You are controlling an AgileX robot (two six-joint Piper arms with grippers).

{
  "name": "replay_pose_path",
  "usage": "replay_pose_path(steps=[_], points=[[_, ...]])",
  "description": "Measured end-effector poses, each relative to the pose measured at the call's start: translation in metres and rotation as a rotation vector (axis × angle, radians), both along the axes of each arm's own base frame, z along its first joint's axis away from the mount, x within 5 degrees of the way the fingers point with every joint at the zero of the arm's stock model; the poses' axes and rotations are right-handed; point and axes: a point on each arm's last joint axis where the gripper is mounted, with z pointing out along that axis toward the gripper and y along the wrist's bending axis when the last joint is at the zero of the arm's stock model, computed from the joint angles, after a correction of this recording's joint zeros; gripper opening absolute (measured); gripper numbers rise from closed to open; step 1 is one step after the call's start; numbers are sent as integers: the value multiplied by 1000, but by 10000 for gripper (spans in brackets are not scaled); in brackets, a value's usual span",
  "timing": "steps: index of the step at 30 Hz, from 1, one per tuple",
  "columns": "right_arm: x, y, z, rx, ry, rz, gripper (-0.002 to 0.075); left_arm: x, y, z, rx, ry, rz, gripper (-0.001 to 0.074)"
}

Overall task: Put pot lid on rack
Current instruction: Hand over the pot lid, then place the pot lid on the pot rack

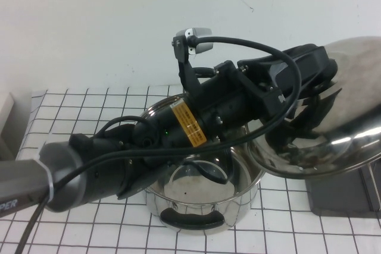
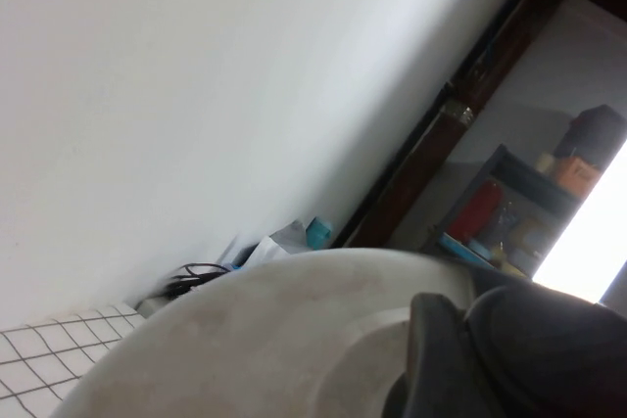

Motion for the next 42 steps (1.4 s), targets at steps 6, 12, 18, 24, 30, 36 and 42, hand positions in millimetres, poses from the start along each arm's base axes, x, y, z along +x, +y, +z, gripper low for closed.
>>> replay_pose_path(steps=[6,12,18,24,30,36,42], points=[[39,9,22,-9,56,144,550,-1,-1,0,4,2,-14,333],[82,15,37,-49,61,262,448,-2,-1,-1,16,-10,-27,333],[103,21,39,-29,68,372,132,0,-2,-6,52,-21,-2,333],[105,21,37,-97,20,378,130,1,-2,-7,58,-25,7,437],[108,19,33,-185,-16,358,130,16,16,-6,67,-72,25,522],[110,18,32,-242,-49,332,130,40,46,-9,114,-50,46,522],[112,16,45,-380,-110,329,130,55,86,-13,228,15,-7,249]])
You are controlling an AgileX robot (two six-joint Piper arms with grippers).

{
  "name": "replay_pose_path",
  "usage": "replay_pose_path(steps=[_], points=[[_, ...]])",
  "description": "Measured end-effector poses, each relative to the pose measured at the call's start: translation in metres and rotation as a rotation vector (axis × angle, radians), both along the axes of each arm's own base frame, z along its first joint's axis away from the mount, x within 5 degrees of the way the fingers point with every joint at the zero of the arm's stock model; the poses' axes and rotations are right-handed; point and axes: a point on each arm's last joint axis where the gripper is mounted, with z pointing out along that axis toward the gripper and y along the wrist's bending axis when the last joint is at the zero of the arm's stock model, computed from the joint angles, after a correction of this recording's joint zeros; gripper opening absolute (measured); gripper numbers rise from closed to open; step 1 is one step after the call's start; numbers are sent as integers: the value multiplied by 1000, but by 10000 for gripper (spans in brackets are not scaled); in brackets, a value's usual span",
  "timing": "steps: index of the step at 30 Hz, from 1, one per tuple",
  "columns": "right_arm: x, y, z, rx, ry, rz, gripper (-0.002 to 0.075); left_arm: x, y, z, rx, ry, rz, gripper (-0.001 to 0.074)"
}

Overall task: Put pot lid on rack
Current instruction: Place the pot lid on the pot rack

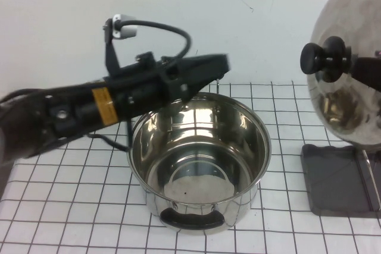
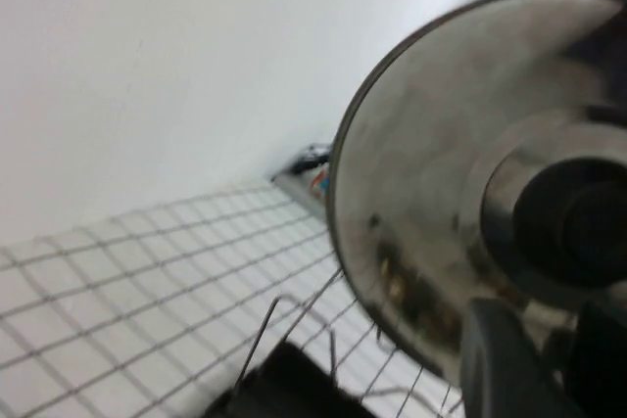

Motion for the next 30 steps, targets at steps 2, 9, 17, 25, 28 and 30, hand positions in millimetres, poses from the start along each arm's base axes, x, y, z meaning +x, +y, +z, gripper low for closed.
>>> replay_pose_path(steps=[2,9,17,25,28,30], points=[[-2,-1,6,-75,-20,2,130,4,16,-7,76,24,-22,110],[-5,-11,7,-309,39,-63,130,7,49,-29,309,105,-93,6],[10,-23,-14,-408,111,-173,130,-1,49,-37,411,85,-170,1],[30,-24,-38,-411,217,-152,130,-2,50,-39,429,80,-181,0],[35,-24,-45,-413,245,-146,130,-2,50,-39,438,78,-186,0],[37,-24,-48,-414,255,-148,130,-2,50,-40,442,77,-188,0]])
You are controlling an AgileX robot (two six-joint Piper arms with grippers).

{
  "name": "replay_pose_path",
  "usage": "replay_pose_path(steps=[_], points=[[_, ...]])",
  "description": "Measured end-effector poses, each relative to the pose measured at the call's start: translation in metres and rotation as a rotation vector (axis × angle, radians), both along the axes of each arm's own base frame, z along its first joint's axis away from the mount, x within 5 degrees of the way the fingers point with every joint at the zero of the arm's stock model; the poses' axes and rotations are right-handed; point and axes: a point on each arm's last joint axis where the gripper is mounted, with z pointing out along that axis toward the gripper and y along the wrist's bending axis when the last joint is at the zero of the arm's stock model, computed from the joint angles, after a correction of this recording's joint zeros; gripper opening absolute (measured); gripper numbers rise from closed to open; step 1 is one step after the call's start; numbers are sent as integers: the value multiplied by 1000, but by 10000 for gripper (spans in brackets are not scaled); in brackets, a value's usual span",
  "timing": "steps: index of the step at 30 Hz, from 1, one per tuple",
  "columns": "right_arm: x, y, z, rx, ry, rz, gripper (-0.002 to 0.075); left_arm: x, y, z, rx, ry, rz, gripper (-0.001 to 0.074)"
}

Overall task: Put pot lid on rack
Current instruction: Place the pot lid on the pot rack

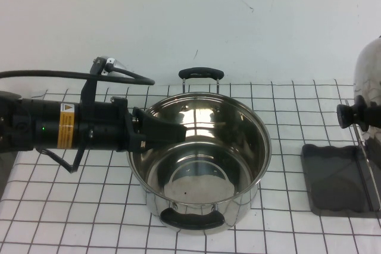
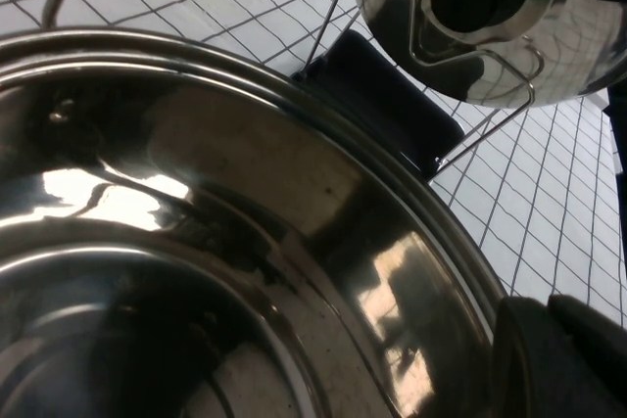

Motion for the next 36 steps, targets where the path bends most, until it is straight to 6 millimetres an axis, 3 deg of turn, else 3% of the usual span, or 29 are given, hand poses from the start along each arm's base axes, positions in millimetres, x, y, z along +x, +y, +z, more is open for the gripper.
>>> replay_pose_path(steps=[9,15,19,27,32,36], points=[[10,-2,-13,-4,41,-15,144,0,0,0,4,-1,-3,-1],[14,-3,-18,-8,56,-27,296,0,0,0,6,-1,-4,-1],[13,-2,-19,-7,62,-19,340,0,0,0,5,-1,-5,-1],[-7,-22,1,-8,40,-29,349,-2,0,3,5,-29,-14,-1],[-28,-37,20,-8,-1,-64,349,-8,5,25,41,-148,35,-1],[-45,-37,33,-15,-43,-64,333,-21,14,55,135,-318,98,-1]])
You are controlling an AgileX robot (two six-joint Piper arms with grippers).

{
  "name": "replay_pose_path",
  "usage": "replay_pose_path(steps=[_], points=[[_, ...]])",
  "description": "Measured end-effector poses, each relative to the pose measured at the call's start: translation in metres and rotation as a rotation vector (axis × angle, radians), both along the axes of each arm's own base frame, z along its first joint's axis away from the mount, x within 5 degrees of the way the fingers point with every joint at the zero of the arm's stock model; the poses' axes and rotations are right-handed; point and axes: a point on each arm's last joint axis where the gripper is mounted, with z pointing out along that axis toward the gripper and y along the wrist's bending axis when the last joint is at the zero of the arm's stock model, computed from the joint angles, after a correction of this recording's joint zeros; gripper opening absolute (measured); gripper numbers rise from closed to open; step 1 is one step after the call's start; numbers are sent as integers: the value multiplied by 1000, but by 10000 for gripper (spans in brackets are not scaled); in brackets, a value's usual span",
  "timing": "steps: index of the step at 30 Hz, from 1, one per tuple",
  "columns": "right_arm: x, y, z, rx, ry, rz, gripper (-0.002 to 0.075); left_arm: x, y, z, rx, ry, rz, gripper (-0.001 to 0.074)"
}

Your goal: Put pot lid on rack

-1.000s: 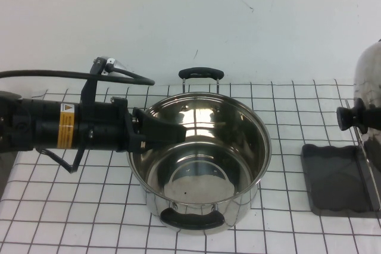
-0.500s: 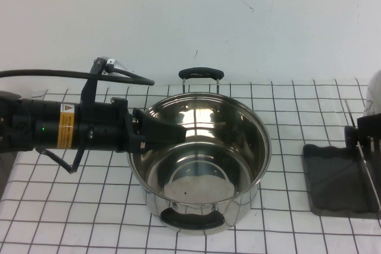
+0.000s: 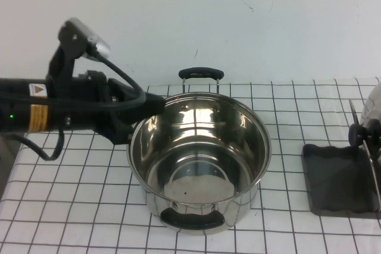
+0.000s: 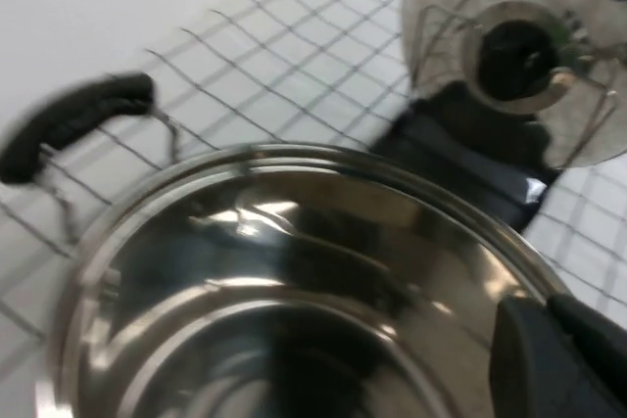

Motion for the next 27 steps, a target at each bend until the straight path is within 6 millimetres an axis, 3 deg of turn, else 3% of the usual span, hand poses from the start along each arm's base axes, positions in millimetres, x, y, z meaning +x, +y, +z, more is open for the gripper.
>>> replay_pose_path(steps=[4,7,11,16,19,23,27], points=[[-17,5,16,-20,-74,9,299,-22,16,32,16,-142,131,-1],[-32,10,28,-34,-144,22,223,-50,31,53,4,-244,246,-1],[-45,19,37,-35,-203,97,92,-94,51,59,3,-360,403,-1],[-56,35,55,77,-357,239,10,-149,77,42,-46,-447,622,-1],[-75,48,77,172,-570,353,3,-173,88,15,-81,-441,711,-1],[-110,59,96,158,-771,403,0,-194,95,-18,-130,-411,770,-1],[-137,65,98,30,-838,375,-1,-203,99,-39,-154,-395,804,-1]])
